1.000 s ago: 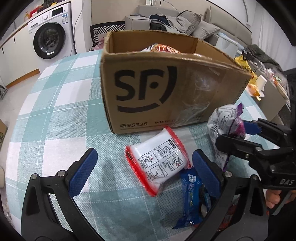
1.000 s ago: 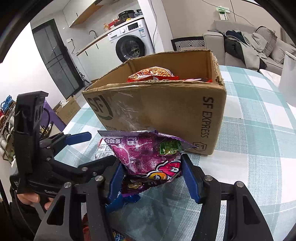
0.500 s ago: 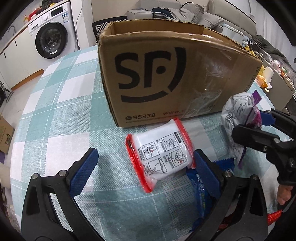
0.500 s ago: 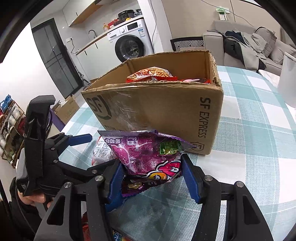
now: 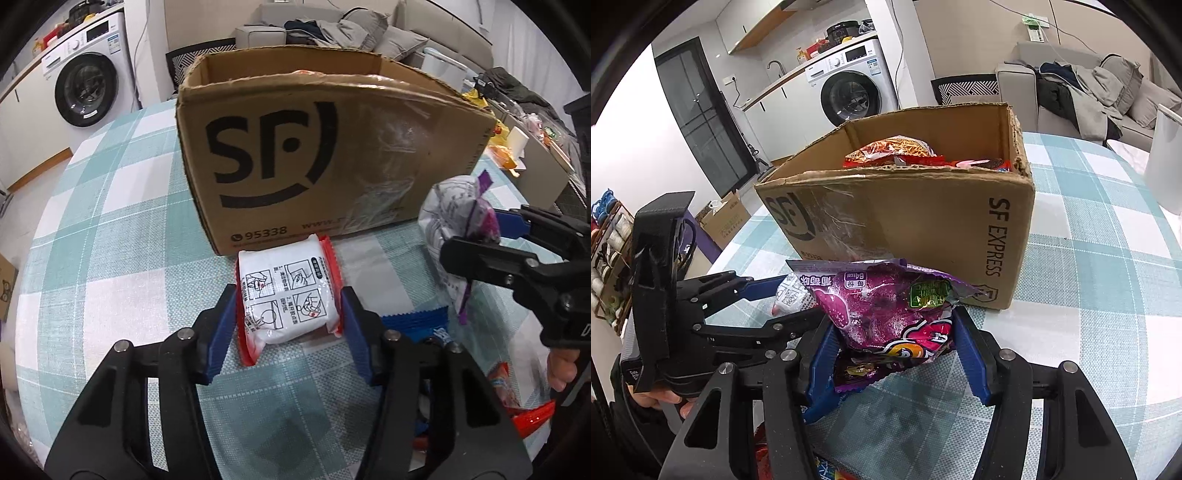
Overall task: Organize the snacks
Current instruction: 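Lift both held bags and carry them toward the box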
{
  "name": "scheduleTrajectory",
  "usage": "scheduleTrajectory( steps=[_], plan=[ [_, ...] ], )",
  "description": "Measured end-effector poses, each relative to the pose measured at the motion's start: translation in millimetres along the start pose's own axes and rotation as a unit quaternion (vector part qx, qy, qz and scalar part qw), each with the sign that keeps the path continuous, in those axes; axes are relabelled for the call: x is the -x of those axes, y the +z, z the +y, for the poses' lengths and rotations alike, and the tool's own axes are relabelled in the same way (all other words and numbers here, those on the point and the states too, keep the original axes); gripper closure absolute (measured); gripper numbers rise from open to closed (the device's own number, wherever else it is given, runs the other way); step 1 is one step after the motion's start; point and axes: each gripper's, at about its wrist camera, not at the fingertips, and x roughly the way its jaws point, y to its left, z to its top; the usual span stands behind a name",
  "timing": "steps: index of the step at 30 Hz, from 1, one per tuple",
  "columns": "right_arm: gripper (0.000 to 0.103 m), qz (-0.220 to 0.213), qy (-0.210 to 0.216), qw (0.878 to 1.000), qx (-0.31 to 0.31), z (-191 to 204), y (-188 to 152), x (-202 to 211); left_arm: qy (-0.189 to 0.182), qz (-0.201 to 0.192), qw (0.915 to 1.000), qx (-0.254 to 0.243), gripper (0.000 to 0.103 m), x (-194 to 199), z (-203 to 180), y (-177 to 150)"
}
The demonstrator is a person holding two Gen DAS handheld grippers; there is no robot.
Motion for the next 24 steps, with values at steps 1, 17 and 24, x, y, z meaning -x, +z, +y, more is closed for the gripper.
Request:
scheduleTrajectory(
  steps=[1, 17, 24],
  plan=[
    [0.043, 0.0, 0.0, 1.0, 0.0, 0.0, -0.1, 0.4, -0.001, -0.001, 1.0, -0.001, 0.053, 0.9, -0.3, -0.7],
    [0.043, -0.017, 0.002, 1.0, 0.006, 1.5, 3.5, 14.5, -0.017, -0.029, 0.9993, -0.013, 0.053, 32.4, -16.2, -2.1],
    [0.043, -0.027, 0.002, 1.0, 0.009, 3.6, 6.6, 23.8, -0.019, -0.047, 0.9986, -0.014, 0.053, 52.6, -20.8, -0.3]
  ],
)
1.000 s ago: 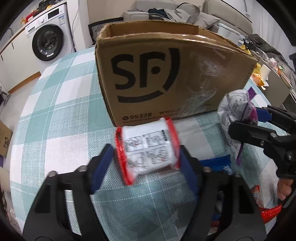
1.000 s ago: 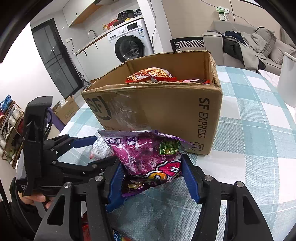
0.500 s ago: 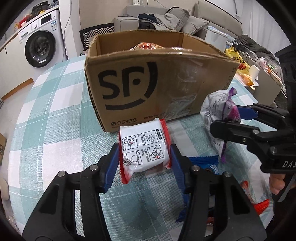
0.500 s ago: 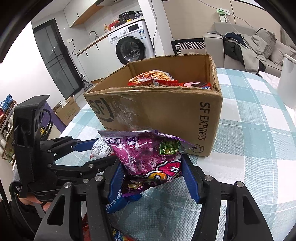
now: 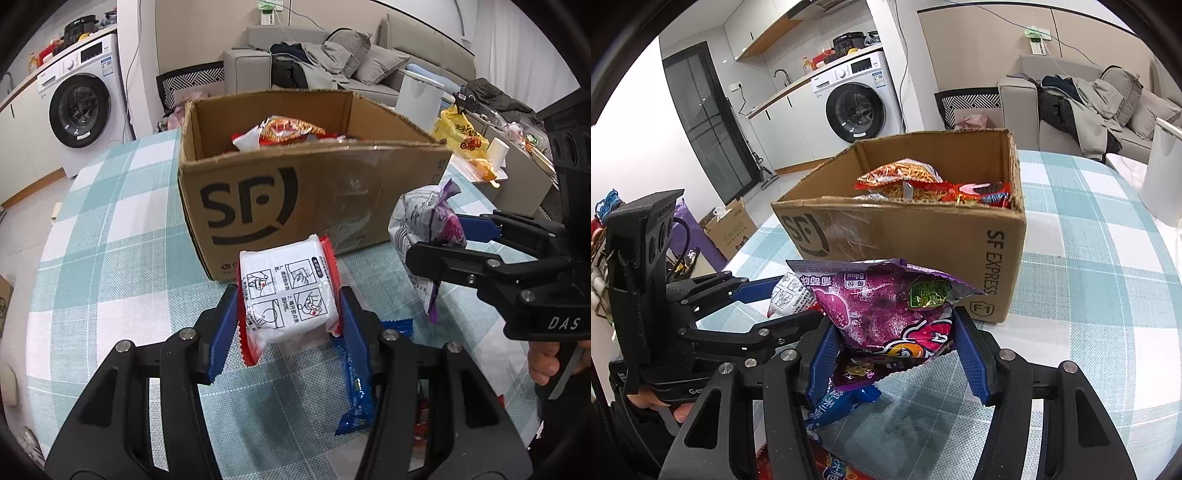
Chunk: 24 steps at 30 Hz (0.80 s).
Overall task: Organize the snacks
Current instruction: 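Lift both held bags and carry them toward the box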
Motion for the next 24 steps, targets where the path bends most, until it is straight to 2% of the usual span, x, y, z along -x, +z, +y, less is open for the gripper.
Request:
scheduleTrajectory(
  steps=[24],
  plan=[
    [0.043, -0.046, 0.0, 0.999, 0.011, 8.9, 10.7, 38.4, 0.002, -0.062, 0.9981, 0.004, 0.053, 72.0, -2.1, 8.5]
  ],
)
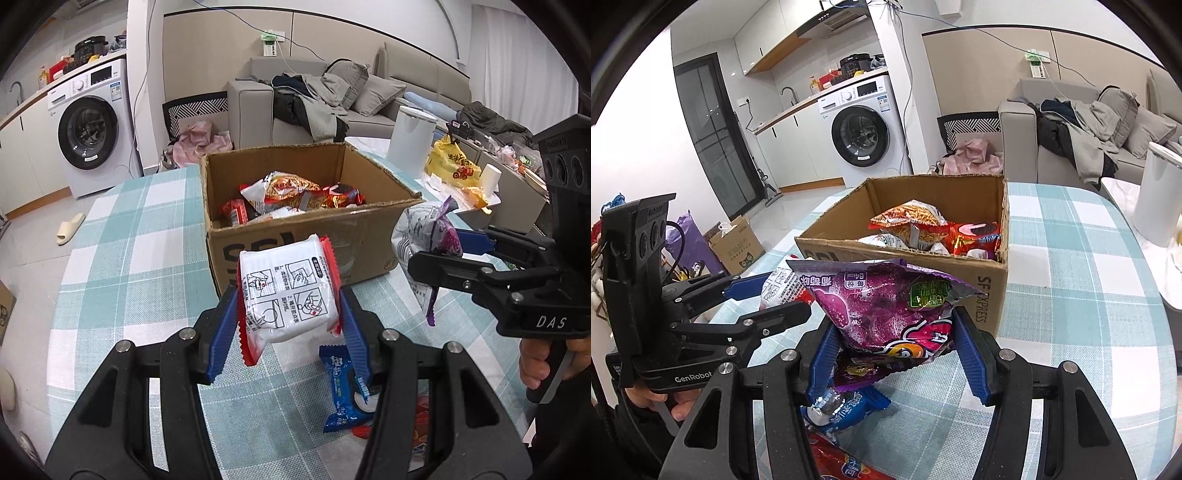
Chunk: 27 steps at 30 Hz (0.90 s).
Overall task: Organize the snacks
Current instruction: 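Lift both held bags and carry them toward the box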
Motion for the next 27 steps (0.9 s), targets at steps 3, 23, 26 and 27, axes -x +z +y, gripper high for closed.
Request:
scheduleTrajectory(
  steps=[3, 23, 26, 27],
  plan=[
    [0.043, -0.006, -0.001, 1.0, 0.0, 1.0, 2.0, 3.6, 0.0, -0.007, 1.0, 0.001, 0.053, 4.7, 0.0, 2.0],
    [0.043, -0.043, -0.013, 0.999, 0.0, 6.3, 29.1, 14.9, 0.007, -0.041, 0.9991, 0.012, 0.053, 16.9, 7.5, 41.4],
    [0.043, -0.048, -0.016, 0.999, -0.002, 6.5, 34.0, 17.1, 0.009, -0.045, 0.9989, 0.014, 0.053, 16.2, 9.1, 47.1],
    [0.043, -0.05, -0.017, 0.999, -0.002, 6.5, 35.6, 18.0, 0.009, -0.047, 0.9988, 0.015, 0.053, 16.4, 9.6, 49.2]
  ],
)
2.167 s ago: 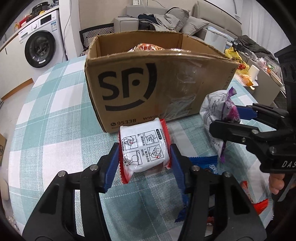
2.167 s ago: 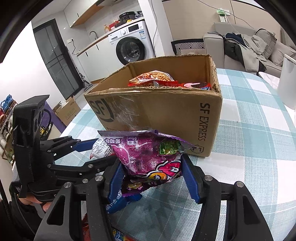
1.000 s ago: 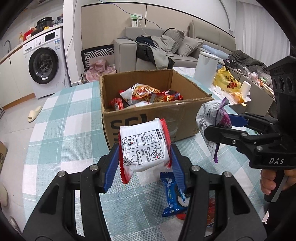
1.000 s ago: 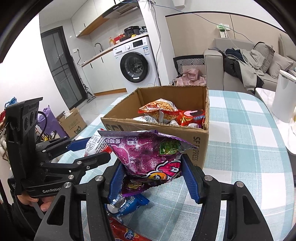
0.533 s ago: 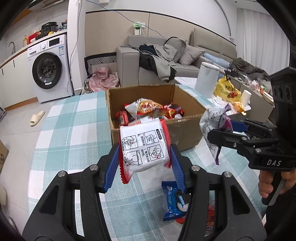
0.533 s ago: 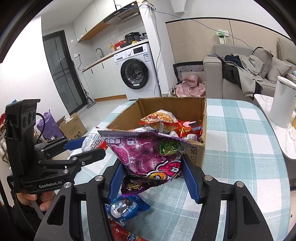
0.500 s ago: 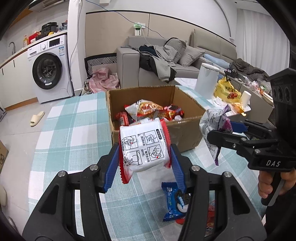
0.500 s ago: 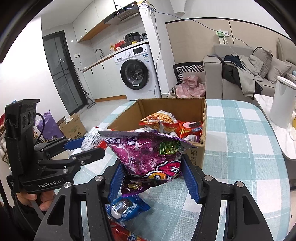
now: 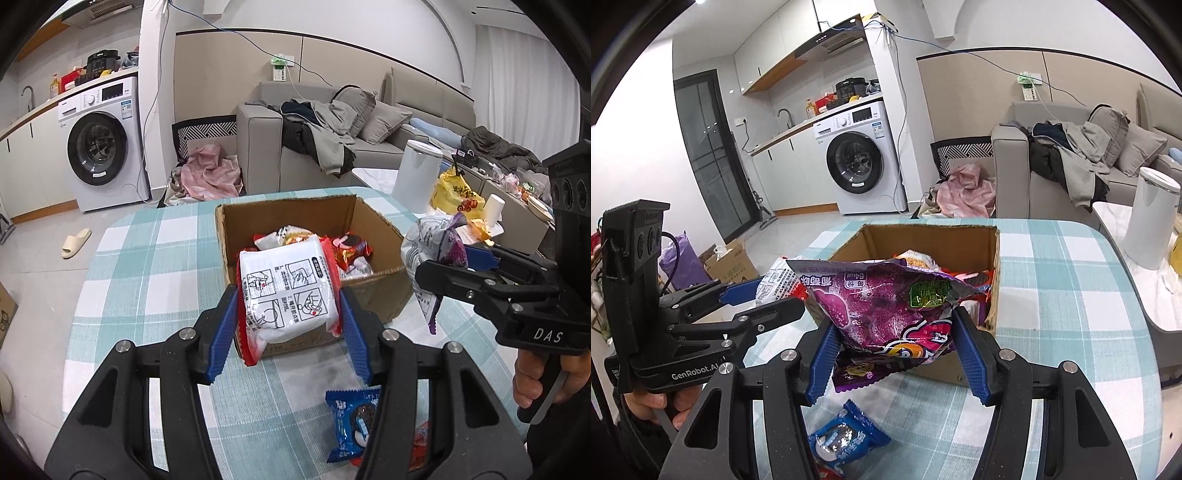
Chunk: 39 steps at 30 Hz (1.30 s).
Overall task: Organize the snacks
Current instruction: 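Lift both held bags and carry them toward the box, then lower both bags into the box and open both grippers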
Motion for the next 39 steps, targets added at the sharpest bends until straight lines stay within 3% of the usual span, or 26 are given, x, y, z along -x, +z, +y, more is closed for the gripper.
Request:
scheduleTrajectory(
  steps=[18, 39],
  plan=[
    [0.043, -0.016, -0.01, 1.0, -0.017, -3.6, 26.0, -9.3, 0.013, -0.004, 0.9999, 0.009, 0.053, -30.3, 9.6, 36.5],
    [0.042, 0.01, -0.025, 0.998, -0.051, -28.0, 38.3, -57.4, 0.019, 0.009, 0.9997, 0.01, 0.053, -90.9, 17.5, 51.6]
  ],
)
